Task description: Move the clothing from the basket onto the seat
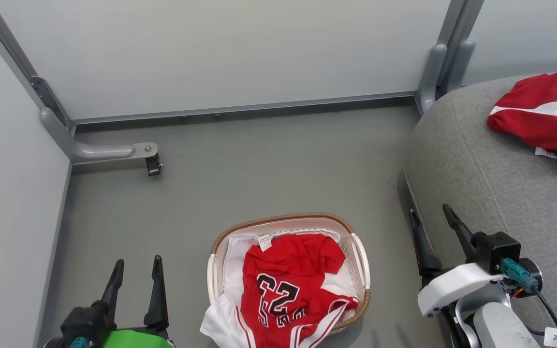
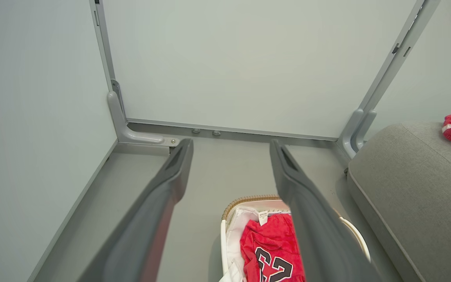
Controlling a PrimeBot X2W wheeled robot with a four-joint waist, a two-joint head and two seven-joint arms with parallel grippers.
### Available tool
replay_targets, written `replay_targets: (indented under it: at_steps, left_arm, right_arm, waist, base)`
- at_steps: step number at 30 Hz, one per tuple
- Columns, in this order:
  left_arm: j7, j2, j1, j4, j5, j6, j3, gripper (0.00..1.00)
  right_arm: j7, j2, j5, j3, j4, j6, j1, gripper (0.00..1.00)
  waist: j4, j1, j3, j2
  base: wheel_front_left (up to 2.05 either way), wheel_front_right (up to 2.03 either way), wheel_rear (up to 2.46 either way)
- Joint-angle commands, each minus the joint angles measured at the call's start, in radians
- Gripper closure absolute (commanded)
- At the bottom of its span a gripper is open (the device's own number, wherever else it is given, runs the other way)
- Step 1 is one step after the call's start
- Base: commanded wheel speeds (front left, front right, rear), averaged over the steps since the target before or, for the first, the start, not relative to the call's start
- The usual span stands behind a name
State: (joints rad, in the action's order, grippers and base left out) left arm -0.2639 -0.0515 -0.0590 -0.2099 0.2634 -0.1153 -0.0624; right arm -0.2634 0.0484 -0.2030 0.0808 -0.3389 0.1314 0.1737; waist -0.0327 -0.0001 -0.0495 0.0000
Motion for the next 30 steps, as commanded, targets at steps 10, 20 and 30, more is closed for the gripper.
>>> replay_targets:
  at_steps: [10, 20, 30]
  left_arm:
    - [-0.001, 0.001, 0.001, -0.008, 0.012, -0.001, -0.008, 0.00]
    - [-0.001, 0.001, 0.013, -0.008, 0.011, 0.000, -0.018, 0.00]
    - [-0.001, 0.001, 0.121, -0.048, -0.057, -0.011, -0.104, 0.00]
  right_arm:
    - [-0.002, 0.004, -0.001, 0.010, -0.014, -0.001, -0.002, 0.00]
    - [-0.002, 0.004, 0.005, 0.007, -0.015, -0.001, 0.015, 0.00]
    - [-0.002, 0.004, 0.042, -0.044, 0.029, -0.001, 0.067, 0.00]
  waist:
    - [0.002, 0.0001, 0.000, 0.0000]
    - [0.004, 0.0001, -0.022, 0.0000]
    - [0.004, 0.0001, -0.144, 0.0000]
  base:
    - [0.00, 0.00, 0.00]
    - [0.00, 0.00, 0.00]
    - [0.00, 0.00, 0.00]
